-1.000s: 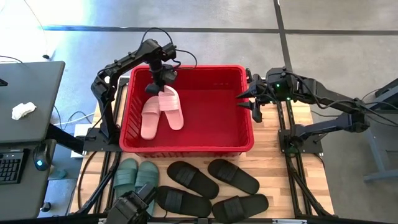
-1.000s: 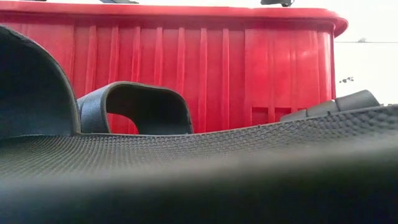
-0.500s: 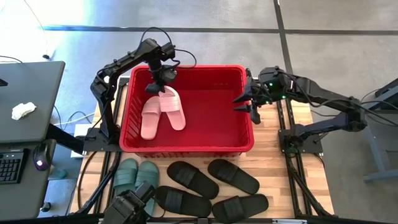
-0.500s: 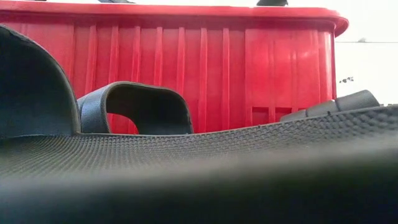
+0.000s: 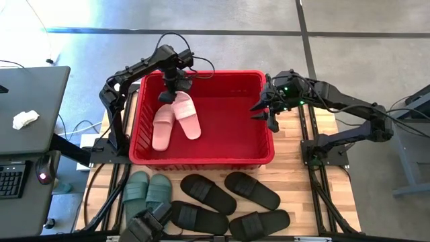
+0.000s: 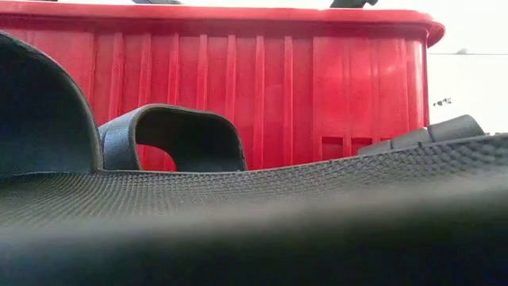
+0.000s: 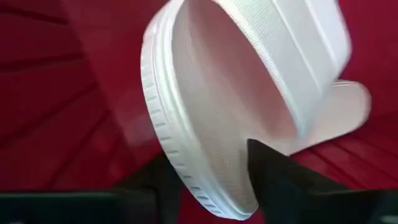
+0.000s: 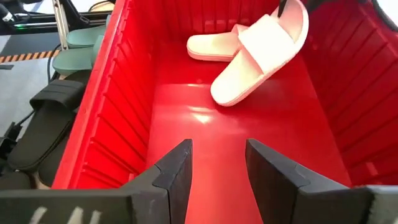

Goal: Pick and place slides into bin
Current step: Put the pink slide into the red bin

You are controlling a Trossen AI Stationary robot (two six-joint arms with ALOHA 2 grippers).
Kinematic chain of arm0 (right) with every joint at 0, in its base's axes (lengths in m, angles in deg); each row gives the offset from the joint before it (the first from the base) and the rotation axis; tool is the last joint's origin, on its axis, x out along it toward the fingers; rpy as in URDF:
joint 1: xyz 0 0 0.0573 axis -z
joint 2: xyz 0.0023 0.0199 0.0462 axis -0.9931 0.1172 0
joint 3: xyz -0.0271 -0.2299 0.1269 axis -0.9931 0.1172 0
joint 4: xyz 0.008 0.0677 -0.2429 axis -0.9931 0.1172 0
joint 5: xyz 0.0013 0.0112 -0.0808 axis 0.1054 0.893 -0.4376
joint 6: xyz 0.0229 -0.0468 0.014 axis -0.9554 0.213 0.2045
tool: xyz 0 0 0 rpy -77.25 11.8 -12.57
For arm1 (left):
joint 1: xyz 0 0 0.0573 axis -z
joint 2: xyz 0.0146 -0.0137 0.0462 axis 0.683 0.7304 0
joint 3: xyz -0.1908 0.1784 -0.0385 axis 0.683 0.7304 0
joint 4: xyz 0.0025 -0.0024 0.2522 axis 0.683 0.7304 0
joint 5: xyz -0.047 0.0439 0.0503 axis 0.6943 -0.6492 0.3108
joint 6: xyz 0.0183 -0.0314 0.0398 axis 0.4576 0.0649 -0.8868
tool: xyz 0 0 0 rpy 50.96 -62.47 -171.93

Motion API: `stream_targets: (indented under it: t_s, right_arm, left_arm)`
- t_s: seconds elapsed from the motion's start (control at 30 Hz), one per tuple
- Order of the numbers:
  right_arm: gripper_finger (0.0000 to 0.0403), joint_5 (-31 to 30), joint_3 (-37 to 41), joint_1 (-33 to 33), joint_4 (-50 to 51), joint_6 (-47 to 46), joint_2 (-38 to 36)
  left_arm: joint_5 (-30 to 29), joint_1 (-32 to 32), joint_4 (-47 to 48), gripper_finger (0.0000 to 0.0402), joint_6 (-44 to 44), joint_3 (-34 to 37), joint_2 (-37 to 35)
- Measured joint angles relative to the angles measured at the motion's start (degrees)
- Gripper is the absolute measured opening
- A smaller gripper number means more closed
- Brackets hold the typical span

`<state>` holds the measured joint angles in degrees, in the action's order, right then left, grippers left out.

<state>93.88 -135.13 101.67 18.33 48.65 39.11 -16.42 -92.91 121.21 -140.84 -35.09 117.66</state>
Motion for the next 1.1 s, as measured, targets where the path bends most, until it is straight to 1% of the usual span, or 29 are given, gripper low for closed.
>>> stream_targets:
  t_s: [0.1, 0.2, 0.33, 0.4, 0.43, 0.5, 0.63, 0.8, 0.87, 1.0, 1.1]
  right_arm:
    - [0.0138, -0.1, 0.0, 0.2, 0.5, 0.2, 0.0]
    - [0.0138, -0.1, 0.0, 0.4, 0.6, 0.2, 0.0]
    - [0.0138, -0.1, 0.0, 0.4, 1.4, 0.8, 0.0]
    - [0.0138, -0.1, 0.0, 0.4, 1.8, 0.7, 0.0]
    - [0.0138, -0.1, 0.0, 0.4, 2.2, 0.7, 0.0]
    - [0.0138, -0.1, 0.0, 0.4, 3.0, 0.8, 0.0]
    - [0.0138, -0.1, 0.0, 0.4, 4.3, 0.8, 0.0]
    - [0.0138, -0.1, 0.0, 0.4, 4.5, 0.7, 0.0]
    - [0.0138, -0.1, 0.0, 0.4, 4.5, 0.9, 0.0]
    - [0.0138, -0.2, 0.0, 0.4, 5.0, 1.0, 0.0]
    - [0.0138, -0.5, 0.0, 0.4, 5.1, 1.1, 0.0]
  left_arm:
    - [-1.6, 2.0, -2.8, 0.0209, 0.0, 0.0, 0.0]
    - [-2.5, 3.6, -5.5, 0.0238, 0.0, 0.0, 0.0]
    - [-4.8, 5.1, -7.6, 0.0263, 0.0, 0.0, 0.0]
    - [-4.7, 5.4, -7.8, 0.0272, 0.5, 0.0, 0.0]
    - [-3.6, 5.4, -7.6, 0.0276, 0.9, 0.0, 0.1]
    - [-1.6, 5.6, -7.4, 0.0281, 1.1, 0.0, 0.8]
    - [-1.8, 5.8, -7.9, 0.0284, 1.5, 0.0, 1.6]
    - [-2.3, 5.7, -9.9, 0.0285, 4.5, 0.0, 1.7]
    - [-2.8, 5.8, -9.4, 0.0285, 4.7, 0.0, 1.7]
    - [-6.1, 6.5, -10.1, 0.0285, 5.1, 0.0, 1.7]
    - [-6.6, 6.8, -10.3, 0.0285, 8.0, 0.0, 1.3]
